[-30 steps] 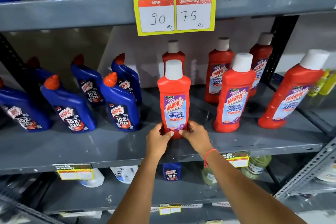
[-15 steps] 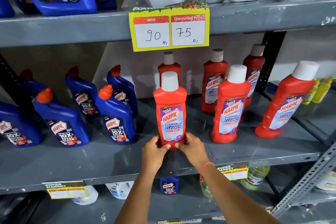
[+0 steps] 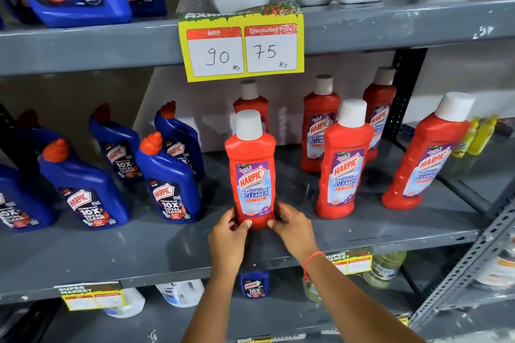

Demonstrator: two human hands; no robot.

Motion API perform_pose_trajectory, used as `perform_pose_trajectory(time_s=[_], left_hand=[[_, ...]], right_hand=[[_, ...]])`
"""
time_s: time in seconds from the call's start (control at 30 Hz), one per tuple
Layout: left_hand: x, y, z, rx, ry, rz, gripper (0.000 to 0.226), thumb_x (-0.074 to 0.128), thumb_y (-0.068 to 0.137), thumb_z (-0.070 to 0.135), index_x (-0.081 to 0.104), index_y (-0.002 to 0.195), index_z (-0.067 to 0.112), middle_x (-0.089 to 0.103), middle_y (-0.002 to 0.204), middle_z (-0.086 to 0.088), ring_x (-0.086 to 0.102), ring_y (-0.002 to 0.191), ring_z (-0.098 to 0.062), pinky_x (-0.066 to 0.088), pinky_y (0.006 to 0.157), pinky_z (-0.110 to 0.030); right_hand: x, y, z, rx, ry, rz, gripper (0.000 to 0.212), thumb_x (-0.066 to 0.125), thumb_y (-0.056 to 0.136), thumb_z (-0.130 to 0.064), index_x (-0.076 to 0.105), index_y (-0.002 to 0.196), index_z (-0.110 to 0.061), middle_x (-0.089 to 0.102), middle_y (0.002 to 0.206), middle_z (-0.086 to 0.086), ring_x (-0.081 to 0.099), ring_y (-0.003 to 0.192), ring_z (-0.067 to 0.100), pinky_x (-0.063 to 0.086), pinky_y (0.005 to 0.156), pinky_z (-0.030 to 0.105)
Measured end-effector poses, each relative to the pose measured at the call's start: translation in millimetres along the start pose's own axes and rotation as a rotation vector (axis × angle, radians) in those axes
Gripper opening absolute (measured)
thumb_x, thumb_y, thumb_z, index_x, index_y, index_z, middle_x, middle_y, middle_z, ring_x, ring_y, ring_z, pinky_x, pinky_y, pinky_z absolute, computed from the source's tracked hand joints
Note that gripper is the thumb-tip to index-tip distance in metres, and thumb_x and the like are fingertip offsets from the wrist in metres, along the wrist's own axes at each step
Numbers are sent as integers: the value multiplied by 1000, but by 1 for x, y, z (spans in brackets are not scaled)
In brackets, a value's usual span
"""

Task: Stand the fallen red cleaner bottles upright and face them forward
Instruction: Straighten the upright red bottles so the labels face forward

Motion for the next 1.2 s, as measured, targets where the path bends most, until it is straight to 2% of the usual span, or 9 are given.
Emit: perform_pose_trajectory(time_s=[0.07,0.13,0.23,0.33,0.43,0.5,0.6,0.73,1.2], left_hand=[[-11,-20,8,58,-53,220,17,63,79,13,64,96,12,69,95,-8,61,84,-19,43,73,-23],[-4,-43,21,168,-75,289,5,64,77,11,63,79,16,67,78,-4,60,72,-20,45,64,-26],[37,-63,43,309,-60,146,7,67,75,9,63,74,14,65,72,-2,58,66,-16,45,64,-23],[83,-60,57,282,-51,-52,15,65,77,10,66,92,12,69,89,-5,62,78,-13,47,73,-16],[124,-46,66,140,-42,-236,42,61,80,11,52,121,10,61,122,-11,59,104,-17,44,85,-14],[142,-37,70,102,60,-298,51,60,81,16,44,129,11,53,133,-12,53,117,-23,42,98,-28],[154,-33,74,107,188,-313,41,61,81,21,52,119,10,61,124,-12,56,111,-27,44,94,-34],[155,-34,76,103,191,-256,24,62,79,18,61,101,8,68,109,-13,62,99,-27,46,82,-32],[148,-35,70,92,223,-217,18,62,80,17,61,95,6,70,103,-13,63,92,-25,42,71,-24]], right_hand=[[-23,-7,9,21,32,172,34,63,80,-4,59,113,-8,68,108,7,62,102,18,46,88,22],[-50,-18,16,-12,8,363,18,61,79,-4,62,94,-14,69,86,5,64,86,22,42,74,20],[-92,-31,22,-57,73,608,23,63,77,-3,45,77,-18,55,77,2,52,73,25,36,65,24],[-130,-31,31,-17,112,755,31,69,73,-4,47,93,-12,48,96,6,50,89,26,43,83,40],[-146,-10,47,100,178,556,66,70,73,-7,38,130,-5,46,133,13,42,125,28,33,104,35],[-146,5,51,135,131,380,74,70,74,-12,31,138,-8,40,144,11,38,133,24,28,108,32],[-142,18,50,82,50,213,58,68,75,-14,45,128,-8,56,131,11,52,120,24,40,102,35],[-141,18,46,39,-6,175,32,67,75,-15,59,106,-17,70,106,6,59,89,15,42,80,22],[-135,17,44,-4,-5,135,36,65,76,-10,58,112,-13,68,113,7,61,104,22,40,86,21]])
Point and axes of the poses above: each hand's wrist, its own y-axis towards the middle knuckle, its own x-axis out of the palm, z = x × y, the point moved 7 cm from there along y, towards the middle knuckle
